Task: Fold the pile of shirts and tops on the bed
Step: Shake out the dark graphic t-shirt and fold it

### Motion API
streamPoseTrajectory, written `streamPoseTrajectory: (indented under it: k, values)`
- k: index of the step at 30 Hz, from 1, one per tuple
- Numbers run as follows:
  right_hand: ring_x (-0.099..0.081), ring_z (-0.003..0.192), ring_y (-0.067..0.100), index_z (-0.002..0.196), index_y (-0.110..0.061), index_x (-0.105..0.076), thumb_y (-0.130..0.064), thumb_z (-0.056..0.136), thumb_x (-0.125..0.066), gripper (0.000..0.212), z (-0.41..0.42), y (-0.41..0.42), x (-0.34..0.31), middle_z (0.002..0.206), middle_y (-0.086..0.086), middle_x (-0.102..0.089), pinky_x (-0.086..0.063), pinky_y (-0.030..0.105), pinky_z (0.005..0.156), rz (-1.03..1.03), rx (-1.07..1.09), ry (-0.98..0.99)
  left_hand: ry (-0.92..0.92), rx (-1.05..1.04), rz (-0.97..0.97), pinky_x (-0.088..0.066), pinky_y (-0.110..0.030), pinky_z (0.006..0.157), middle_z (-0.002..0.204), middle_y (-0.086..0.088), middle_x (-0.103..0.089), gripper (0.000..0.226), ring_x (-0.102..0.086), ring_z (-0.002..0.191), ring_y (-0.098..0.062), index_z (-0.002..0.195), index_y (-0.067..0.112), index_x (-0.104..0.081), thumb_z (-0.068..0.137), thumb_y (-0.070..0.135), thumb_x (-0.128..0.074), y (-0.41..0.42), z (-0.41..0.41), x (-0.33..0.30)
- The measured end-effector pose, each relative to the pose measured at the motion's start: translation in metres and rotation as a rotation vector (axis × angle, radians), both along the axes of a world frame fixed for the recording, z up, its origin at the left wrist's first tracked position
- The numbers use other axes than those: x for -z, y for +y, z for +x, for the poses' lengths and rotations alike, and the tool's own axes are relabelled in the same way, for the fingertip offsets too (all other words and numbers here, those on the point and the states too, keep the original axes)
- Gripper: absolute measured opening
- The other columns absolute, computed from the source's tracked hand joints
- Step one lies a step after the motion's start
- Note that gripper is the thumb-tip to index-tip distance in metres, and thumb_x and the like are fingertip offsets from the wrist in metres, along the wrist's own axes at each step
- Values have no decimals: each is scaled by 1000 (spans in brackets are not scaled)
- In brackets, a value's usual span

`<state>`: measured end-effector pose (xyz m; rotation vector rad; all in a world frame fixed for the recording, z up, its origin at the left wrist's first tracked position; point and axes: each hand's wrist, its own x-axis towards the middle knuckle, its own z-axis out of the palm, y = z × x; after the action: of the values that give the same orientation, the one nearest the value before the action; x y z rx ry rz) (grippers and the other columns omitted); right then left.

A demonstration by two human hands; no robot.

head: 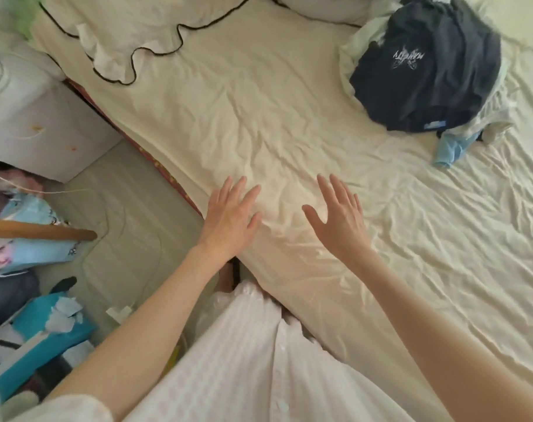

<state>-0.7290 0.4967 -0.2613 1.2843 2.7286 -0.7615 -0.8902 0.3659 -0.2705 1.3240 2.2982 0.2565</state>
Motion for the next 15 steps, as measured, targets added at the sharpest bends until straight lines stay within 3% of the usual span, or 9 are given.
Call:
streamPoseTrajectory:
  k: [7,12,15]
  values:
    - [-15,145,28,150,-20,-22,-41,97,-45,61,-84,50,81,156,13,-21,-15,43,117,-106,172,-126,-65,115,-134,-4,-44,117,158,-8,-4,56,3,145,-26,149,22,-19,98,37,-38,70,-101,70]
    - [-13,145,28,149,-17,-25,-37,97,-47,60,-89,102,121,155,12,-23,-17,42,116,-104,260,-161,-153,139,-186,-3,-46,116,158,-7,2,65,6,145,-25,150,25,-13,95,44,-42,125,-123,133]
    - [-12,145,27,150,-17,-22,-37,97,-46,62,-81,149,150,156,11,-21,-16,42,117,-91,300,-237,-117,221,-252,0,-51,115,158,-4,9,72,12,145,-26,150,28,-6,93,49,-44,161,-122,175]
